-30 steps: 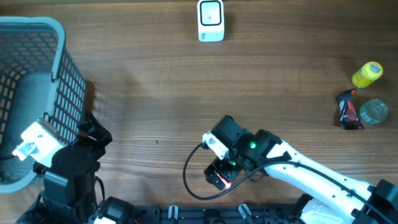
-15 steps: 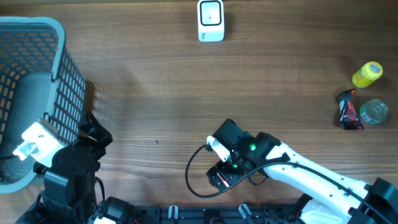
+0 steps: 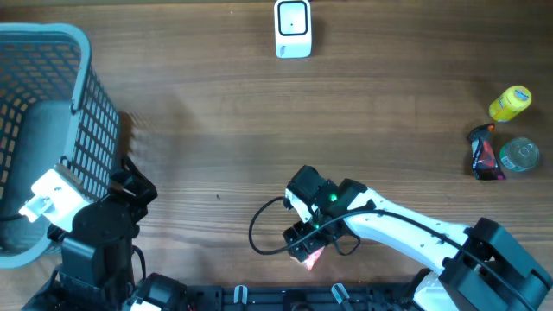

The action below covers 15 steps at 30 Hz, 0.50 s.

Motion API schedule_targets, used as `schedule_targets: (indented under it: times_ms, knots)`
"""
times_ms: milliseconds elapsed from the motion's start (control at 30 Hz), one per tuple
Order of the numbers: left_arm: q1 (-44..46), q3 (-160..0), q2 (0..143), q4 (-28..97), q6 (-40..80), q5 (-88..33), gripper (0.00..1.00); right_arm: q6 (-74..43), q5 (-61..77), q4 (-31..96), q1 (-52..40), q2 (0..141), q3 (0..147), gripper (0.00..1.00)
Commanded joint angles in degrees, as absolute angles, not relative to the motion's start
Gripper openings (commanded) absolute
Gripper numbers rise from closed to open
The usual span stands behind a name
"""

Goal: Scan the item barcode
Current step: 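Lower the right gripper and grasp the tissue pack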

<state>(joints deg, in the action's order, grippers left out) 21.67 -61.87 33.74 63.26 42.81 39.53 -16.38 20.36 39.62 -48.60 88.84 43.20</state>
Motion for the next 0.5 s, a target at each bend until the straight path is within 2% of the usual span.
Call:
schedule_targets:
  times_ms: [0, 100, 167, 200, 233, 300, 333, 467]
  knots:
    - [21.3, -61.7, 33.5, 63.3, 43.8, 39.3, 1.00, -19.7, 21.9, 39.3, -48.7, 89.5, 42.9, 0.70]
    - [21.3, -61.7, 33.5, 63.3, 43.8, 39.2, 1.00, -19.7, 21.9, 39.4, -48.7, 89.5, 42.9, 0.63]
    - [21.3, -61.7, 33.5, 63.3, 43.8, 39.3, 1.00, -19.7, 21.9, 39.5, -48.7, 89.5, 42.9, 0.52]
    - [21.3, -61.7, 33.5, 63.3, 43.8, 39.3, 1.00, -19.7, 21.9, 39.4, -48.7, 89.5, 42.9, 0.53]
    - [21.3, -61.7, 33.5, 63.3, 43.8, 39.3, 1.00, -19.7, 21.9, 39.2, -48.7, 89.5, 42.9, 0.74]
    - [21.3, -61.7, 33.5, 63.3, 43.8, 39.3, 1.00, -19.7, 21.8, 38.7, -48.7, 89.5, 42.9, 0.95]
    - [21.3, -61.7, 33.5, 63.3, 43.8, 39.3, 1.00, -20.5, 20.4, 38.9, -48.7, 89.4, 43.4, 1.00]
    - [21.3, -61.7, 33.5, 63.3, 43.8, 39.3, 1.00, -21.5, 16.5, 41.9, -48.7, 88.1, 49.1, 1.00]
